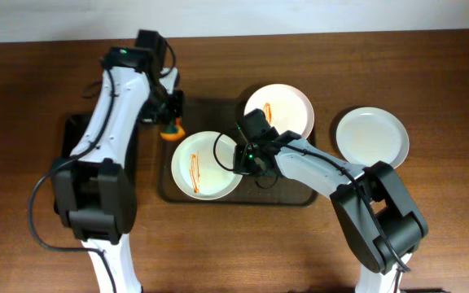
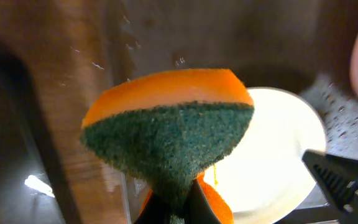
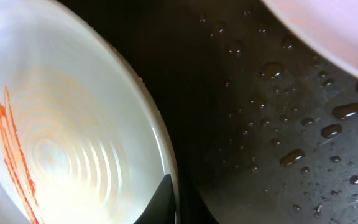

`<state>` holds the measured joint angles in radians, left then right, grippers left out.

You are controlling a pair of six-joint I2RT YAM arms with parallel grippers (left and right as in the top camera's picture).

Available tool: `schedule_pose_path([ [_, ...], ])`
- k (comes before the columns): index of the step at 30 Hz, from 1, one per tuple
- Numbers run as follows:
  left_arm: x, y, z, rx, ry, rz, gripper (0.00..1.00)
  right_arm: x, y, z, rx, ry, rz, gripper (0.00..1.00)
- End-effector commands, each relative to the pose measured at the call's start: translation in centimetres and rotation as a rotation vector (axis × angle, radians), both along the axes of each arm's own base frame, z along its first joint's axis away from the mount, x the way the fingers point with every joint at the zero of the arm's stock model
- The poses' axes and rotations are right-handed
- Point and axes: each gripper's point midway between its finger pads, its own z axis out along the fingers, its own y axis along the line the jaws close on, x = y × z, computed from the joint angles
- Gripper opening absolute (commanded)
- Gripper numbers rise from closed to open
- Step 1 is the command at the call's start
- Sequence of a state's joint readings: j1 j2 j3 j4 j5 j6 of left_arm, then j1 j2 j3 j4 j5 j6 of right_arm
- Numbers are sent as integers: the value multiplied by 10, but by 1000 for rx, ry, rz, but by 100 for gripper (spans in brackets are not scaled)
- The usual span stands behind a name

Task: Clean dirty plates on tray and stack at the side
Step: 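Grasp the bottom-center plate rim with the right gripper and tilt it up, then scrub the held plate with the sponge in the left gripper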

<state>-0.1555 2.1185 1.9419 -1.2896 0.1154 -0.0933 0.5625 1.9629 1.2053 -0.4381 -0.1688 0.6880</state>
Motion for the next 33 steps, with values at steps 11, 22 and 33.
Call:
schedule_pose_path([
  [11,-15,-5,-24,10,49,-33,0,5,6,-1,2,-32,120,4],
  [22,-18,-4,-24,12,60,-33,0,0,-8,-8,-39,19,26,6],
  [33,-63,-35,-109,-9,138,-149,0,0,-9,-9,-37,16,24,4],
])
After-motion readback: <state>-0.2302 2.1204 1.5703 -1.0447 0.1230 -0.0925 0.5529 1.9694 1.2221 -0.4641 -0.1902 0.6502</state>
